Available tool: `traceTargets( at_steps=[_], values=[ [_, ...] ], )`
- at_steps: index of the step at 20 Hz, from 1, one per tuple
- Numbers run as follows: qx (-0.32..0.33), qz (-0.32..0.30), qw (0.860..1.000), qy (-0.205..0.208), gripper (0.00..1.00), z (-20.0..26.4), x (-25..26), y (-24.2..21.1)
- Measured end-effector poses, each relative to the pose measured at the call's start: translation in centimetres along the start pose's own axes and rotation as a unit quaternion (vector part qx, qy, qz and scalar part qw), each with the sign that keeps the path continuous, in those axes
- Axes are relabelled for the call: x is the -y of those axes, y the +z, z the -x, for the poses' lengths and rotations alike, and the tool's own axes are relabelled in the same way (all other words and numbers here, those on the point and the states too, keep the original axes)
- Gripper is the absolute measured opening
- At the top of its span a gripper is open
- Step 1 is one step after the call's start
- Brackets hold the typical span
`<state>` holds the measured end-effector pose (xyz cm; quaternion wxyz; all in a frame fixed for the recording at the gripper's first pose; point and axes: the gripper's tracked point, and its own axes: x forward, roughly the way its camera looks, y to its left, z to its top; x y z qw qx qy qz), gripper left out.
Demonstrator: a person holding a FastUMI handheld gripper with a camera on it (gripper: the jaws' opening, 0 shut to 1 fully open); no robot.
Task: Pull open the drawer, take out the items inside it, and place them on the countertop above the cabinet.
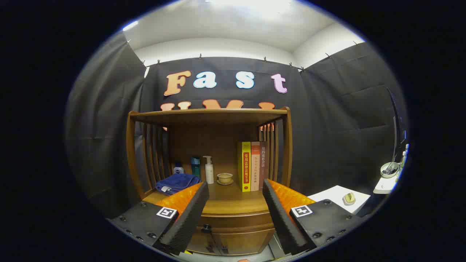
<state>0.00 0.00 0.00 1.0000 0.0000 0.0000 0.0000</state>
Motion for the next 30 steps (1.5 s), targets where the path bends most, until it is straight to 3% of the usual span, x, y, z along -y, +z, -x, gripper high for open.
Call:
traceTargets(
  at_steps=[17, 30],
  values=[
    [-0.008, 0.004, 1.0, 0.016, 0.98, -0.4, -0.8, -1.2],
    [-0.033, -0.009, 0.999, 0.037, 0.98, -6.2, -6.2, -13.1]
  ],
)
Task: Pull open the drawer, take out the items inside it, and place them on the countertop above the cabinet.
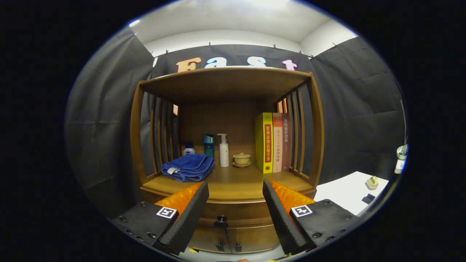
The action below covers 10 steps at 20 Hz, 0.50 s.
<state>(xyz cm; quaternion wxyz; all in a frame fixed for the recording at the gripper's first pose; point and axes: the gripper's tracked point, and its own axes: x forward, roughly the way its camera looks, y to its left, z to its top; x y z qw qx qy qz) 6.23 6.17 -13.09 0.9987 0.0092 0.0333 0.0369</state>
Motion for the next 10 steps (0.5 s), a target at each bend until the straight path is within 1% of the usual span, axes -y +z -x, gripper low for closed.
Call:
traceTargets(
  at_steps=[3, 6, 10],
  values=[
    [-0.009, -0.002, 1.0, -0.008, 0.98, -1.7, -0.5, -3.7],
    [-0.011, -0.008, 1.0, 0.002, 0.98, -3.5, -1.5, -7.0],
    [-0.042, -0.008, 0.999, 0.003, 0.99, -5.6, -2.2, -11.6]
  ],
)
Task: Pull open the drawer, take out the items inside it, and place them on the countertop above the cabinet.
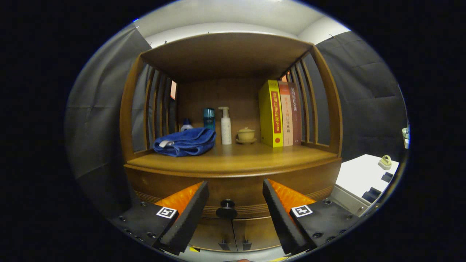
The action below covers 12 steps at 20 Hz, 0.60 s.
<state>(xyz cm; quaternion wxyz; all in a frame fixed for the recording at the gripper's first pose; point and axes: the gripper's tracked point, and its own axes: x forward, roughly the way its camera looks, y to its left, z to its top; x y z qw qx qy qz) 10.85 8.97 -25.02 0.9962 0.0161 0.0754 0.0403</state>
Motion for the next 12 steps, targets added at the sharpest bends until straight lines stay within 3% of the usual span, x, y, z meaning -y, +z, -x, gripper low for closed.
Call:
traceTargets(
  at_steps=[6, 12],
  values=[
    [-0.039, 0.025, 0.999, -0.003, 0.99, -2.3, -0.9, -5.0],
    [-0.06, 0.012, 0.998, -0.005, 0.69, -3.2, -1.1, -7.1]
  ],
)
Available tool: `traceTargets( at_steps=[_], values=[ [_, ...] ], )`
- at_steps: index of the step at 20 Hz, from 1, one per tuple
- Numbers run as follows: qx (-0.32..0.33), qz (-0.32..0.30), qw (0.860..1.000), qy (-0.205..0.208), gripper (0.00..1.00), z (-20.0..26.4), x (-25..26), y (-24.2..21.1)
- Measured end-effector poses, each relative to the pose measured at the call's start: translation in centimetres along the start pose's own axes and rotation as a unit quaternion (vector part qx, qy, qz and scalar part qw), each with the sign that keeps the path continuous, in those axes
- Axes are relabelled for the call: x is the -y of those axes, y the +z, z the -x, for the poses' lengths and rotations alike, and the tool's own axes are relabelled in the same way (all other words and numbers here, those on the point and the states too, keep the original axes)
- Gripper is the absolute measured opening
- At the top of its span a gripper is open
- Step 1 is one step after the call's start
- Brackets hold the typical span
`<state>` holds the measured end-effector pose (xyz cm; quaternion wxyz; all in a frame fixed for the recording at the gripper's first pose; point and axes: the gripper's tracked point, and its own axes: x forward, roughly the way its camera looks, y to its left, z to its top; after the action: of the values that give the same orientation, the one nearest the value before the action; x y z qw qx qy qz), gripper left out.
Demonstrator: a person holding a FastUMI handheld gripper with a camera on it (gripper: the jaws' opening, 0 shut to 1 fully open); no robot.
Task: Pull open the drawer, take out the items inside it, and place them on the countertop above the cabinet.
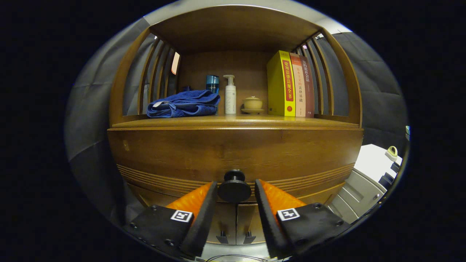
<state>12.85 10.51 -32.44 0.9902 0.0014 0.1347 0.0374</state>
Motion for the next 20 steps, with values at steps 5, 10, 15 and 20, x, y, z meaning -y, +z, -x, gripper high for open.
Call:
traceTargets(
  at_steps=[5, 10, 15, 20],
  values=[
    [-0.005, 0.022, 1.0, -0.003, 0.51, -0.1, -0.1, -0.1],
    [-0.005, 0.027, 1.0, 0.001, 0.43, 1.2, -0.1, -0.5],
    [-0.007, 0.046, 0.999, -0.001, 0.43, 4.2, 0.0, -1.2],
    [-0.018, 0.031, 0.999, -0.005, 0.36, 7.7, 0.0, -1.8]
  ],
)
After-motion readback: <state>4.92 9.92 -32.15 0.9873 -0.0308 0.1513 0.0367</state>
